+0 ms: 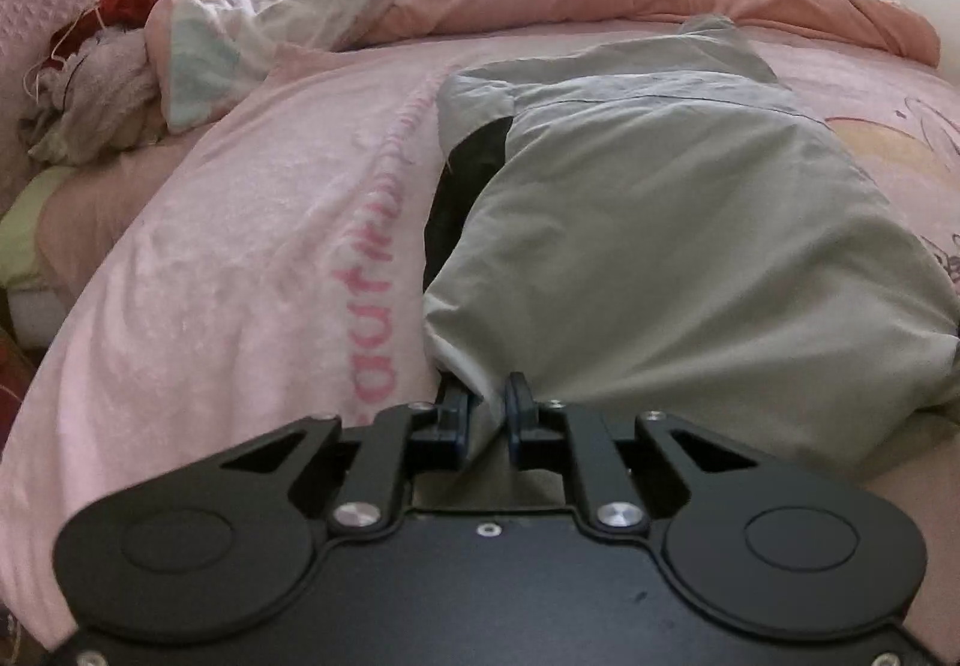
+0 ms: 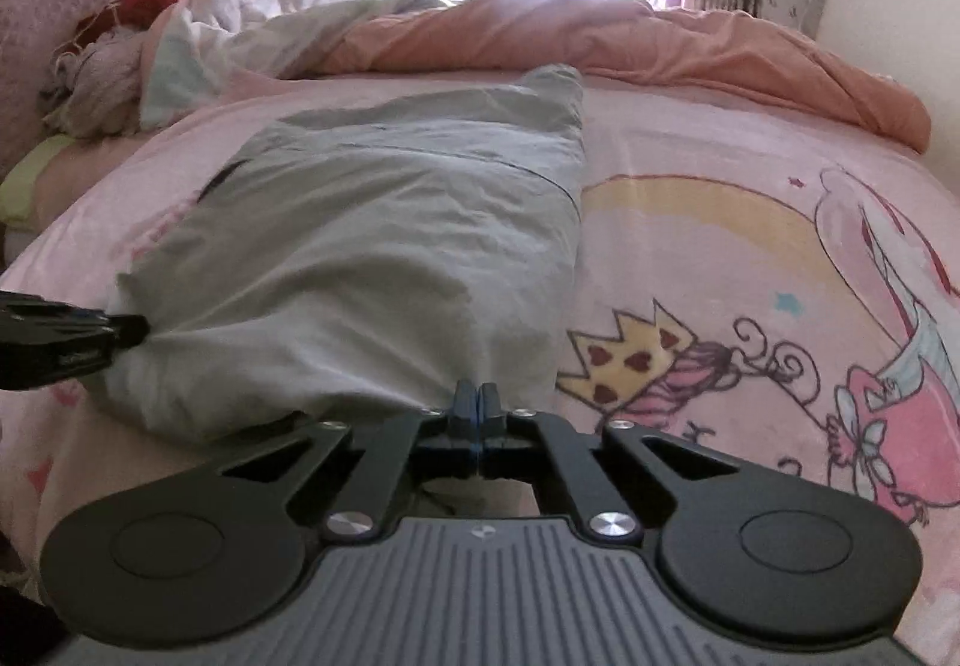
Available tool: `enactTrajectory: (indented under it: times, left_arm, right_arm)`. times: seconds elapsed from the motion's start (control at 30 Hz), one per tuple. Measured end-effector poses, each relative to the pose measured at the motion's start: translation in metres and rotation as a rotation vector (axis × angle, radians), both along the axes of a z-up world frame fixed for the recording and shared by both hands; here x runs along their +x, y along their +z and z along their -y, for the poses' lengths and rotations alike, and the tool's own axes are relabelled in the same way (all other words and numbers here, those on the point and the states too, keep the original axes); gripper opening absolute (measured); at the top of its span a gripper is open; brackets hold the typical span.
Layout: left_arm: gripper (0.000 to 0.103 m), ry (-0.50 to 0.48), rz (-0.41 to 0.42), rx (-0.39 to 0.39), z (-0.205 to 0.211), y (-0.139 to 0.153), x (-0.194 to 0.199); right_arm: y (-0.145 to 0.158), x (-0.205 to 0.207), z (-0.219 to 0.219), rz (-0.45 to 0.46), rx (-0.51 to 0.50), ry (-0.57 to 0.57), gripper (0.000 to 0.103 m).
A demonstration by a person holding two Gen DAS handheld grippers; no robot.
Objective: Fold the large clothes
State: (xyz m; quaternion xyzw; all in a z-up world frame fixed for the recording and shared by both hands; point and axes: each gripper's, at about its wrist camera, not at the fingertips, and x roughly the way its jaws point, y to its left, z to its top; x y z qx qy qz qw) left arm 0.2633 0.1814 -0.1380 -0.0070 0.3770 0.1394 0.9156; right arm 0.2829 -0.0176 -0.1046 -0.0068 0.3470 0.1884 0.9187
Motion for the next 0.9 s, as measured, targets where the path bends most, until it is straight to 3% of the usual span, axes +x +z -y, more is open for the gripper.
enactTrajectory:
  times: [0.1,0.17,0.23,0.3,0.37,0.4,0.43,0.5,0.57,0.67,0.7,0.77,0.8,0.83,0.87,0.9]
  left_arm:
    - [0.013,0.026,0.009,-0.041,-0.02,-0.001,0.007]
    - [0.011,0.033,0.013,-0.068,-0.024,0.0,0.009]
    - [0.01,0.036,0.016,-0.086,-0.024,0.003,0.009]
    - [0.012,0.039,0.015,-0.094,-0.024,0.004,0.008]
    - [0.023,0.028,0.003,-0.099,-0.023,0.005,0.006]
    - [0.046,0.034,-0.006,-0.096,-0.022,0.005,0.005]
    - [0.077,0.045,-0.011,-0.094,-0.021,0.005,0.003]
    - [0.103,0.061,-0.016,-0.082,-0.022,0.002,-0.001]
    - [0.103,0.083,-0.026,-0.08,-0.026,-0.002,-0.004]
    - [0.103,0.123,-0.014,-0.139,-0.039,-0.001,-0.009]
    - [0.102,0.129,-0.011,-0.149,-0.042,-0.002,-0.009]
    - [0.075,0.103,-0.005,-0.181,-0.042,-0.005,-0.008]
    - [0.058,0.075,-0.001,-0.209,-0.041,-0.005,-0.007]
    - [0.033,0.071,0.007,-0.189,-0.038,-0.003,-0.007]
    - [0.009,0.05,0.012,-0.159,-0.034,0.0,-0.006]
    - [0.007,0.046,0.001,-0.131,-0.031,0.002,-0.004]
  right_arm:
    - [-0.007,0.007,0.01,0.062,-0.164,-0.157,0.0]
    - [-0.005,0.019,0.044,-0.028,-0.014,-0.18,0.0]
    - [0.003,0.015,0.056,-0.031,0.042,-0.169,0.0]
    - [0.005,0.01,0.057,-0.065,0.124,-0.11,0.012]
    - [0.001,0.005,0.047,-0.098,0.171,-0.027,0.02]
    - [-0.002,0.002,0.041,-0.106,0.164,-0.003,0.028]
    - [-0.005,0.0,0.032,-0.113,0.143,0.009,0.037]
    - [-0.01,-0.006,0.019,-0.095,0.071,0.014,0.045]
    - [-0.007,-0.012,0.015,-0.077,0.018,0.024,0.059]
    - [-0.008,-0.023,0.017,-0.091,0.036,0.079,0.062]
    - [-0.01,-0.024,0.016,-0.089,0.047,0.089,0.062]
    - [-0.013,-0.02,0.008,-0.088,0.045,0.095,0.062]
    - [-0.015,-0.016,0.002,-0.082,0.03,0.096,0.053]
    - [-0.018,-0.013,-0.004,-0.068,-0.002,0.077,0.04]
    - [-0.019,-0.01,-0.007,-0.052,-0.018,0.055,0.037]
    - [-0.019,-0.008,-0.004,-0.059,0.013,0.033,0.031]
